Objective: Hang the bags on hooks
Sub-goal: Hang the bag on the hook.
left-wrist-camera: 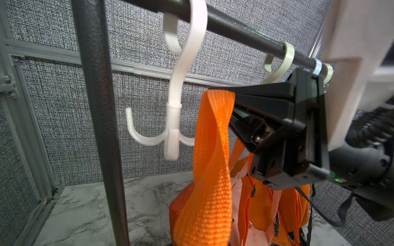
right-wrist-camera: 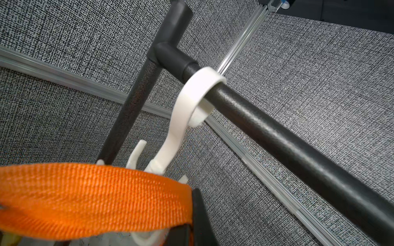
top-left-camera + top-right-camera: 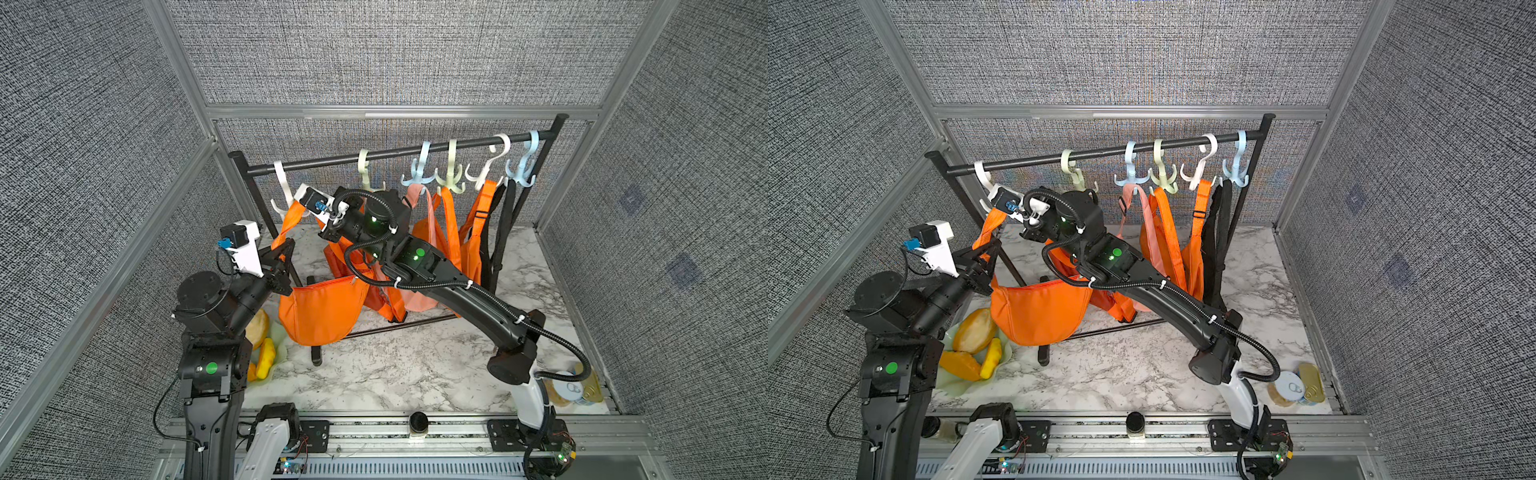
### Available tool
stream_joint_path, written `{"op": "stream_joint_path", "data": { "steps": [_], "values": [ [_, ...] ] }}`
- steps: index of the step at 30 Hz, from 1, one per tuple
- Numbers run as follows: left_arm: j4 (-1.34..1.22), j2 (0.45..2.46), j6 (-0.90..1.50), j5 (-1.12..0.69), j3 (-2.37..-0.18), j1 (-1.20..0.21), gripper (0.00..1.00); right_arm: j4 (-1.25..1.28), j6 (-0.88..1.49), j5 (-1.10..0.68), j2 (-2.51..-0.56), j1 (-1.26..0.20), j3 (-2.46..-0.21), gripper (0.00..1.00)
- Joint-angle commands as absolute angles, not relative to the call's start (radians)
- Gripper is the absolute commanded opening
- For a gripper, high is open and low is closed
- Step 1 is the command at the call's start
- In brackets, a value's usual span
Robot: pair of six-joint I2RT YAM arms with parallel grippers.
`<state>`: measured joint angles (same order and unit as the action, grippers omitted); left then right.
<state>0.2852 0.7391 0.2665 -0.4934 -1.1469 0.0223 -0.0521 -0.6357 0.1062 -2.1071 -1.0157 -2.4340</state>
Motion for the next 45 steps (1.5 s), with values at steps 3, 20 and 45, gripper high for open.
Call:
{"op": "stream_joint_path", "data": {
  "steps": [3,20,45],
  "values": [
    [0.265,0.736,0.296,-0.534,-1.138,0.024,0.0,0.044,-0.617,0.131,-2.124,-0.994,-2.453,0.05],
    [0.24,0.717,0.332,-0.574,-1.068,0.022,0.0,0.029,-0.617,0.043,-2.119,-0.975,-2.371,0.17],
    [0.229,0.825,0.425,-0.575,-1.204,0.023,0.0,0.111,-0.503,-0.002,-1.994,-0.946,-2.135,0.24]
  ]
}}
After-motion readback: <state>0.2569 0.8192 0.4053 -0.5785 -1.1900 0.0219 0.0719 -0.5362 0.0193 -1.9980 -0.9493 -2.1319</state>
